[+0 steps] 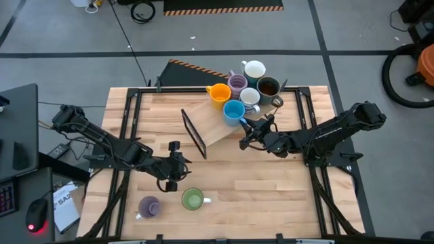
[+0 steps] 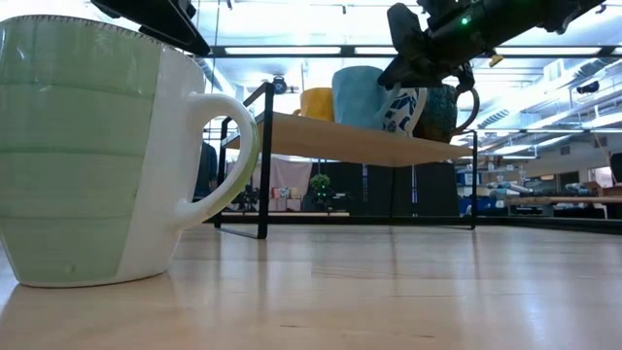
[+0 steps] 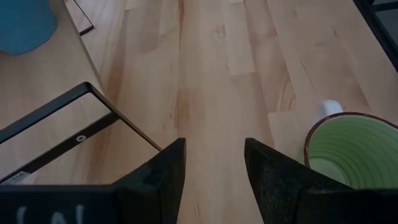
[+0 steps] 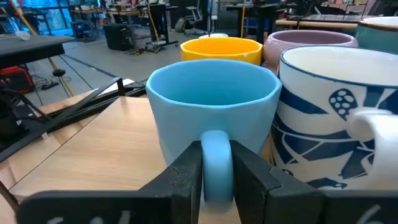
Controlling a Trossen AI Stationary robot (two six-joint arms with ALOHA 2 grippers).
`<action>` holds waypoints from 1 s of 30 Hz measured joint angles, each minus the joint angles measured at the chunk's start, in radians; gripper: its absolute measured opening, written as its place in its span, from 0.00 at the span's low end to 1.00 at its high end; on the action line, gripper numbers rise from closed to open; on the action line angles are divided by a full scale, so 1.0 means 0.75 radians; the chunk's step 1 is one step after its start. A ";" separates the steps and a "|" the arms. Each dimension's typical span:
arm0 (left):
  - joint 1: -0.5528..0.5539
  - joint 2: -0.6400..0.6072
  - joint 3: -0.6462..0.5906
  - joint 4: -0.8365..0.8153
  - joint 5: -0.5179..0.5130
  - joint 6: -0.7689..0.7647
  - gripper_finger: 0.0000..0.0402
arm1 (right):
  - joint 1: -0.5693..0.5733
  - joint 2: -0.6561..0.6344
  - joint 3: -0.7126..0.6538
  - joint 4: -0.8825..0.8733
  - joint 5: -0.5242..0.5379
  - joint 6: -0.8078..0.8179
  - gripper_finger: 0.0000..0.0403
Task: Place coffee mugs
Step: Put the blue mug on the shelf
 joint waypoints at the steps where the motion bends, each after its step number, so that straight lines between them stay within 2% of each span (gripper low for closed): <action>1: 0.000 0.000 0.000 0.000 0.000 0.000 0.43 | 0.000 0.000 0.000 0.000 -0.001 0.000 0.20; 7: 0.000 0.000 0.000 0.001 0.000 0.000 0.43 | 0.000 0.000 0.000 0.000 -0.003 -0.002 0.21; 21: 0.000 0.000 0.000 0.000 0.000 -0.011 0.43 | 0.018 0.001 0.000 0.066 -0.053 -0.012 0.32; 30: -0.002 0.000 0.000 -0.001 0.001 -0.025 0.43 | 0.058 0.001 0.000 0.068 0.016 -0.093 0.34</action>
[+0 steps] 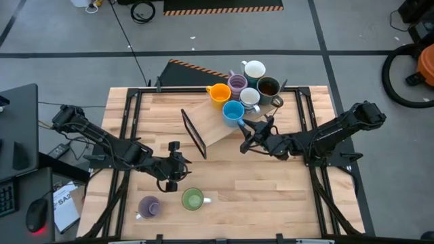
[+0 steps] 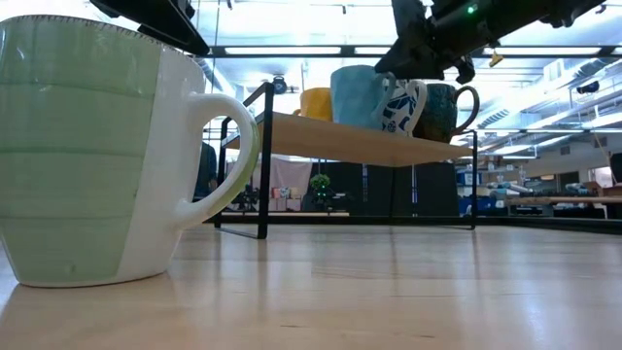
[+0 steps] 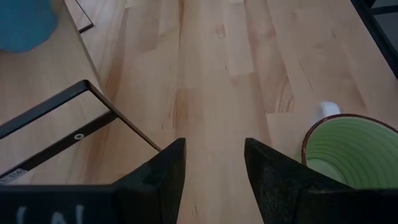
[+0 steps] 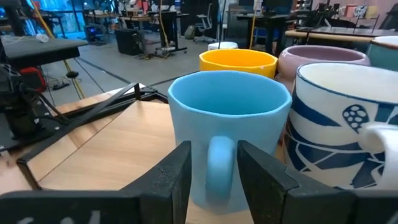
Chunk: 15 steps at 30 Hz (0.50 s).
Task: Place coffee mugs
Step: Put the blue mug on the shelf
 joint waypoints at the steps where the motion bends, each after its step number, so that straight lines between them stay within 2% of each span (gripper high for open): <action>1: 0.003 0.000 0.000 0.000 0.000 0.000 0.43 | 0.000 0.006 0.000 0.003 0.000 -0.006 0.34; 6: 0.011 0.001 0.000 0.005 -0.001 0.001 0.43 | -0.001 0.077 0.001 0.044 0.010 -0.027 0.34; 15: 0.011 0.001 0.001 0.016 0.000 0.004 0.43 | -0.007 0.267 0.001 0.376 0.162 -0.166 0.34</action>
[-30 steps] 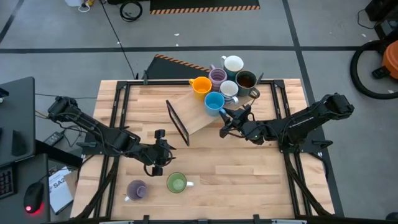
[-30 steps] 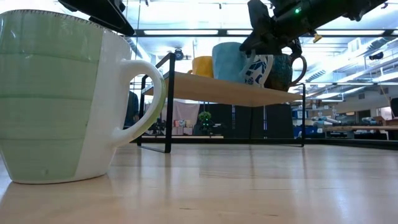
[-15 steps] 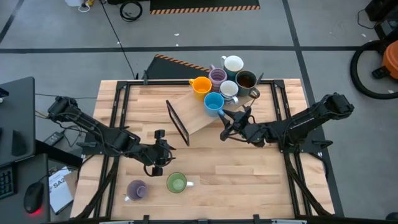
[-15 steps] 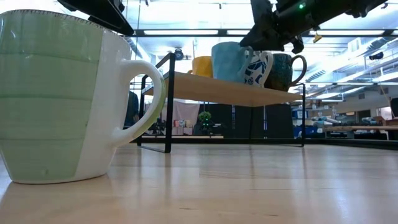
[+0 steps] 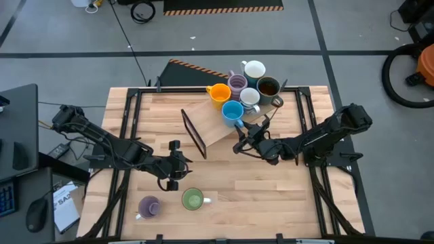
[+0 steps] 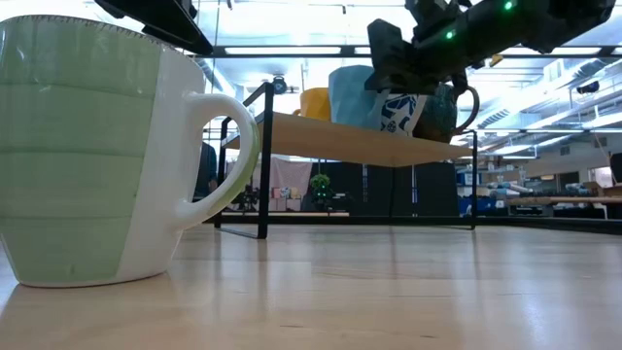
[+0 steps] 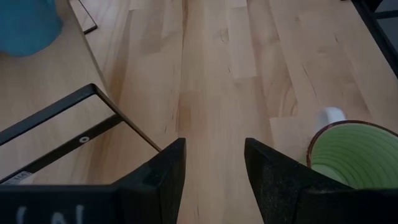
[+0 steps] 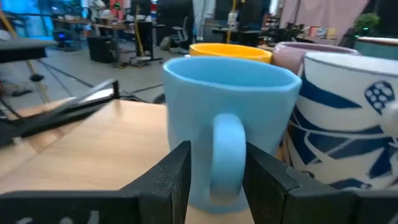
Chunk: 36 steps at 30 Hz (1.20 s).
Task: Place coffee mugs
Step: Put the blue mug on the shelf, then put the green mug on the shelf
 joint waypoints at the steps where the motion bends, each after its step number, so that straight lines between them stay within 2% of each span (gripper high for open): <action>1: 0.000 0.000 0.000 -0.001 0.000 -0.001 0.43 | -0.003 0.008 0.000 0.004 0.013 0.001 0.34; 19: -0.003 0.000 0.000 -0.001 0.019 -0.012 0.43 | -0.035 0.027 0.000 0.034 0.016 0.029 0.34; 28: -0.004 0.000 0.000 -0.001 0.019 -0.010 0.43 | 0.023 -0.052 0.000 0.034 0.021 -0.158 0.35; 36: -0.004 0.000 0.000 -0.001 0.036 -0.023 0.43 | 0.069 -0.101 0.000 0.033 0.065 -0.244 0.44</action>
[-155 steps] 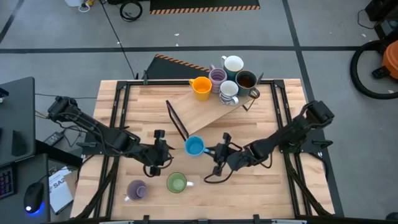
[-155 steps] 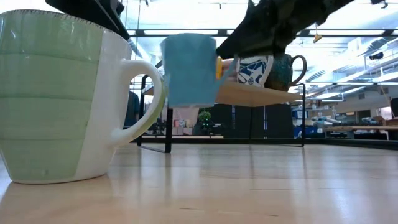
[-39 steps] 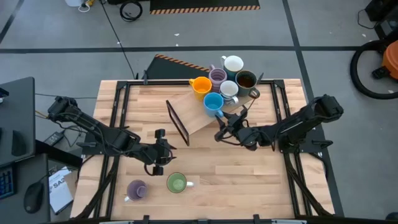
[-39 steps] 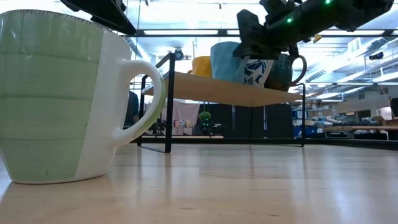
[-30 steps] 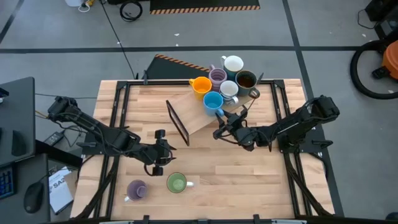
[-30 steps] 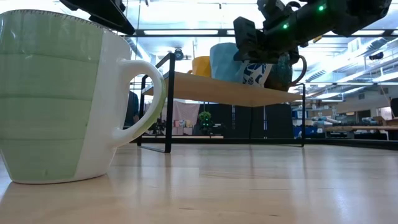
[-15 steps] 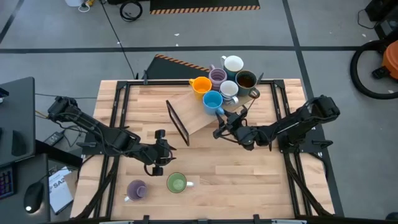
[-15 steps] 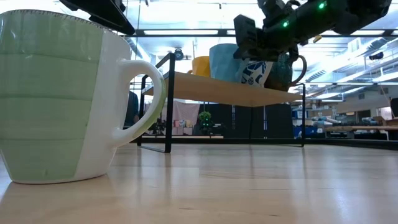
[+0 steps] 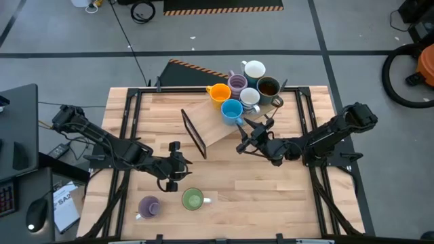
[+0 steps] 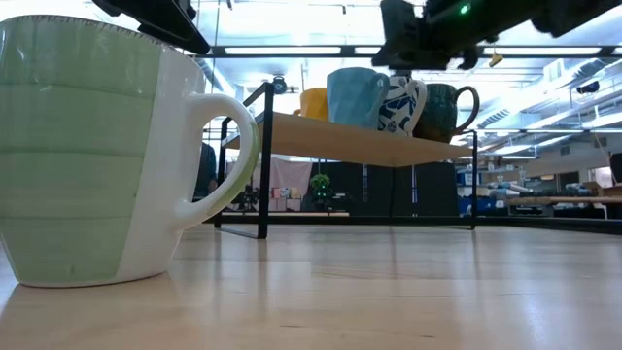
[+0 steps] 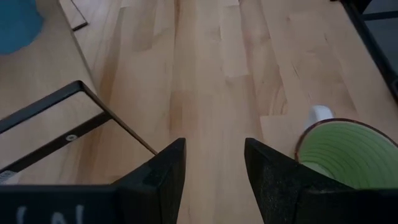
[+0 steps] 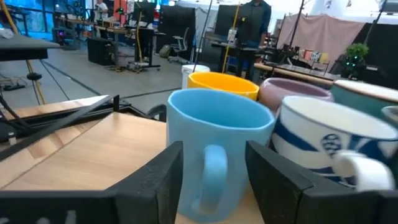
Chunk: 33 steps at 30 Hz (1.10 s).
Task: Place coffee mugs
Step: Put the green mug on the shelf
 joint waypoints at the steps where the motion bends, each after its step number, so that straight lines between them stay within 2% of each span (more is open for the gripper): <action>1: 0.000 0.000 0.000 0.000 0.011 -0.005 0.43 | 0.012 -0.009 0.000 0.001 0.022 -0.010 0.45; 5: 0.000 0.000 0.000 0.005 0.072 -0.059 0.43 | 0.064 -0.055 0.000 0.001 0.112 -0.076 0.49; 8: 0.000 0.000 0.000 0.021 0.149 -0.103 0.43 | 0.107 -0.092 0.000 0.001 0.121 -0.103 0.51; 12: -0.022 0.000 0.000 0.043 0.273 -0.132 0.43 | 0.173 -0.121 0.000 0.001 0.024 -0.105 0.51; 17: -0.106 0.000 0.000 0.062 0.291 -0.133 0.43 | 0.268 -0.122 0.000 -0.047 -0.118 -0.188 0.51; 24: -0.205 0.042 0.010 0.119 0.289 -0.242 0.43 | 0.338 -0.122 0.000 -0.080 -0.101 -0.207 0.51; 28: -0.256 0.074 0.016 0.091 0.288 -0.192 0.43 | 0.339 -0.113 0.000 -0.099 -0.102 -0.209 0.51; 33: -0.290 0.119 0.016 0.073 0.318 0.014 0.43 | 0.318 -0.104 0.000 -0.135 -0.109 -0.206 0.51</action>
